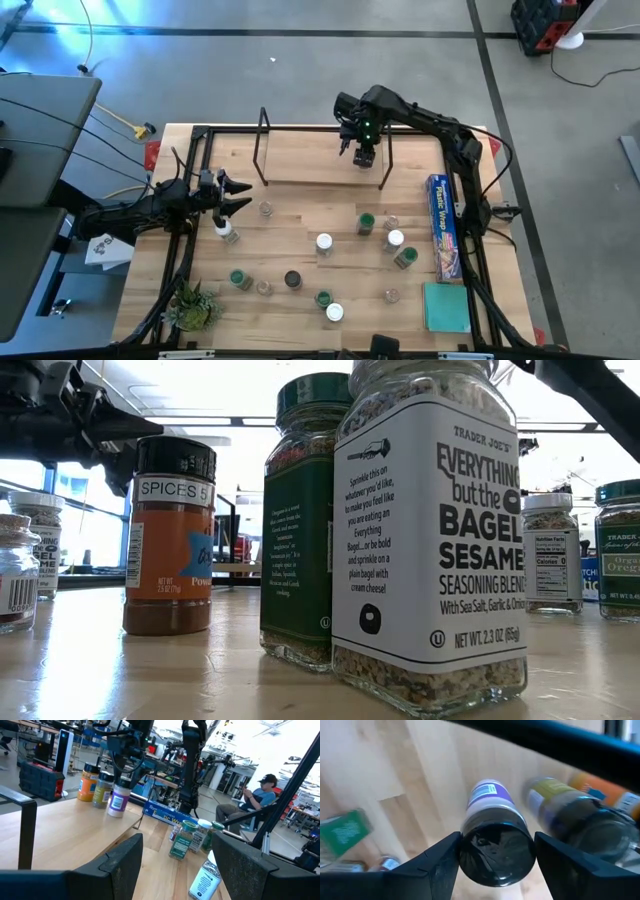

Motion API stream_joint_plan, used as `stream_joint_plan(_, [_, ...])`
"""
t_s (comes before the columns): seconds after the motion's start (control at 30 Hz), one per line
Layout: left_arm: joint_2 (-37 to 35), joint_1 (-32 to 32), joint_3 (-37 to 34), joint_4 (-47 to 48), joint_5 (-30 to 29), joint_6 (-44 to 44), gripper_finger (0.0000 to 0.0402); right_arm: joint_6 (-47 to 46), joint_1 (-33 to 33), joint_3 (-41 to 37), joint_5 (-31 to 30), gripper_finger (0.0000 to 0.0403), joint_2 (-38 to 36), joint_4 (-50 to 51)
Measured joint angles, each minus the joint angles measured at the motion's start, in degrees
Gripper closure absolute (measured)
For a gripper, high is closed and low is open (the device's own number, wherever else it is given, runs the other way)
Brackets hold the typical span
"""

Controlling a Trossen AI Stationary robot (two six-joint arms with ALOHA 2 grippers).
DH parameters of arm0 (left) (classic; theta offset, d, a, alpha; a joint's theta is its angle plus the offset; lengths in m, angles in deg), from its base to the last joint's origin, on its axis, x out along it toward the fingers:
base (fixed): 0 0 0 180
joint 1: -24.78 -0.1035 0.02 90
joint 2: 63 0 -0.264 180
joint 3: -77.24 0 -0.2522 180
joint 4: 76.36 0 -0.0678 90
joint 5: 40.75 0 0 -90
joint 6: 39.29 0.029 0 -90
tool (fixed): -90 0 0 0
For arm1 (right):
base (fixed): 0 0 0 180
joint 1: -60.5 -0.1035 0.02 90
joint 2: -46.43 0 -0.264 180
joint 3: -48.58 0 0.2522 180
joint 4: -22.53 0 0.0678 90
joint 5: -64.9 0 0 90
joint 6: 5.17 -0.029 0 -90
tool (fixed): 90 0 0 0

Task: Shelf spices
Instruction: Put the black seasoning bottle on the shelf aligned with the other black seasoning bottles

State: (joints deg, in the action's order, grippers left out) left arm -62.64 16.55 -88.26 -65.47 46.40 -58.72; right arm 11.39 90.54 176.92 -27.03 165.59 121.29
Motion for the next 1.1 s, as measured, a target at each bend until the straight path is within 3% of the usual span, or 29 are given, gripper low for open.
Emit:
stream_joint_plan(0.37, [0.0, 0.0, 0.0, 0.0, 0.1, 0.0, 0.0169, -0.1, -0.2, 1.1, -2.8, 0.0161, 0.0, 1.5])
stream_joint_plan(0.6, [0.0, 0.0, 0.0, 0.0, 0.1, 0.0, 0.0169, -3.4, -1.0, 9.2, -2.5, 0.0160, 0.0, 5.2])
stream_joint_plan(0.73, [0.0, 0.0, 0.0, -0.6, 0.1, -0.8, 0.0169, -6.5, -2.7, 15.1, 1.9, 0.0160, -1.3, 4.8])
stream_joint_plan(0.83, [0.0, 0.0, 0.0, -4.5, 0.0, -7.9, 0.0169, -8.5, -4.8, 19.1, 3.7, 0.0160, -3.8, 4.8])
stream_joint_plan(0.93, [0.0, 0.0, 0.0, -10.6, -1.6, -21.3, 0.0169, -10.0, -7.3, 20.1, 4.0, 0.0160, -7.9, 4.4])
stream_joint_plan(1.1, [0.0, 0.0, 0.0, -15.4, -16.4, -45.5, 0.0169, -13.6, -10.3, 13.4, 4.0, 0.0160, -18.4, 2.7])
